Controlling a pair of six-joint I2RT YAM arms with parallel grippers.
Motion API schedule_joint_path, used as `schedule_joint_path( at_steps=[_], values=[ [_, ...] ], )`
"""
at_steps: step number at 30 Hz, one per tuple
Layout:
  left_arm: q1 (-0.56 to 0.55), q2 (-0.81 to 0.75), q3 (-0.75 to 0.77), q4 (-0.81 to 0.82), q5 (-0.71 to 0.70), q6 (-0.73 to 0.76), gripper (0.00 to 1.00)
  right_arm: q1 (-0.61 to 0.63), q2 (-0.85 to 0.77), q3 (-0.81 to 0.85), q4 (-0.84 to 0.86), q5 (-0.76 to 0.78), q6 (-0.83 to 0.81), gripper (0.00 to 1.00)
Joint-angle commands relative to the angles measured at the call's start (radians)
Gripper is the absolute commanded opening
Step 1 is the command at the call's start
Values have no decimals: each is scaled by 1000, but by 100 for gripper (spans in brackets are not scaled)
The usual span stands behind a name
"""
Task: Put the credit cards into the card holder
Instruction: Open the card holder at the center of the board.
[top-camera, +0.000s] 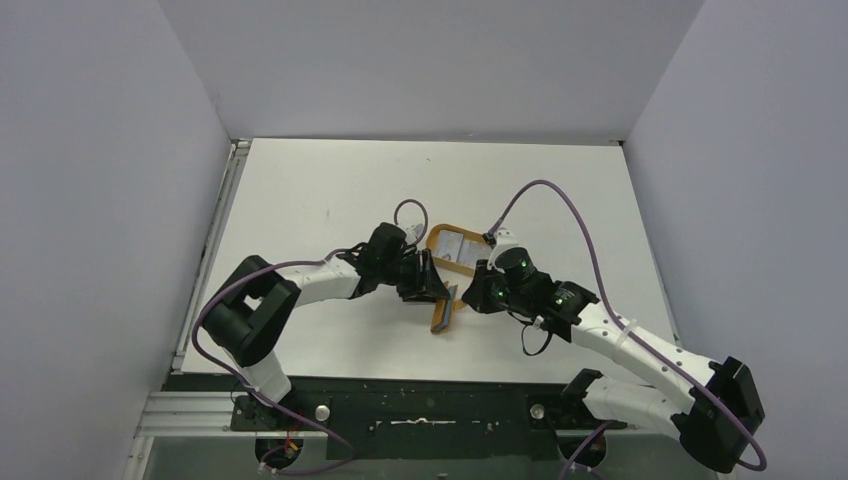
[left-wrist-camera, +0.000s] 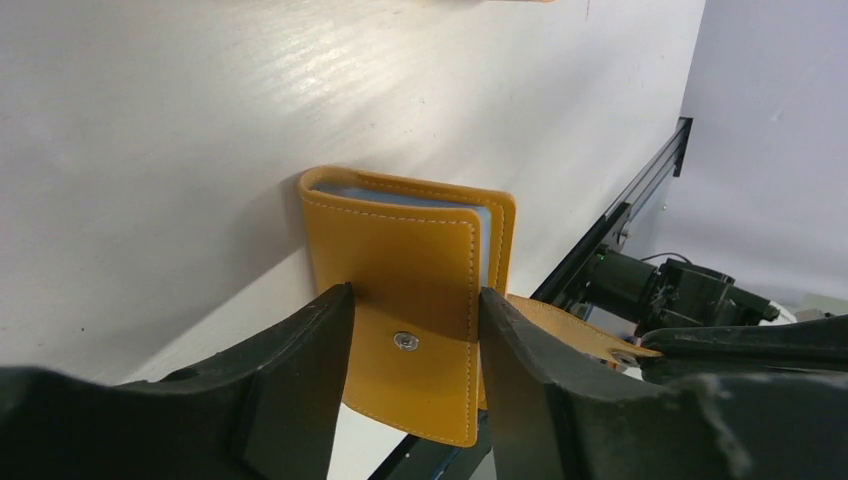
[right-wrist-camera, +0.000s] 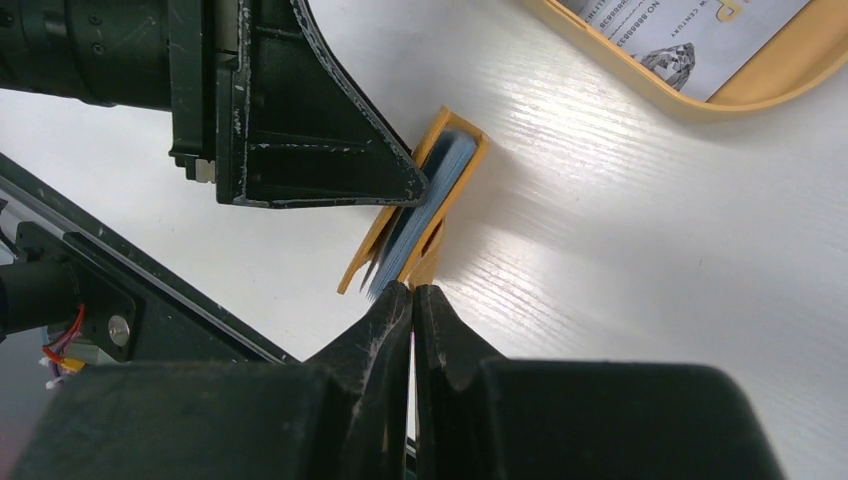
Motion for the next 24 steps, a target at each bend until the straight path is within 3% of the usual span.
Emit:
schedule_joint_path(
  at_steps=[1,9,20,24],
  values=[
    [-3,8,40,-10,-2,36,37,-9,-47,12,30,11,4,0],
    [-4,-12,16,-61,-53,60,0,-17,-69,-36,13,43,24,0],
    [-3,1,2,-41,-50,56,2,-24,-102,-113,-9,97,57,0],
    [-3,-26,-10,-15,-52,44,35,-27,-120,-103,-90,179,52,0]
  ],
)
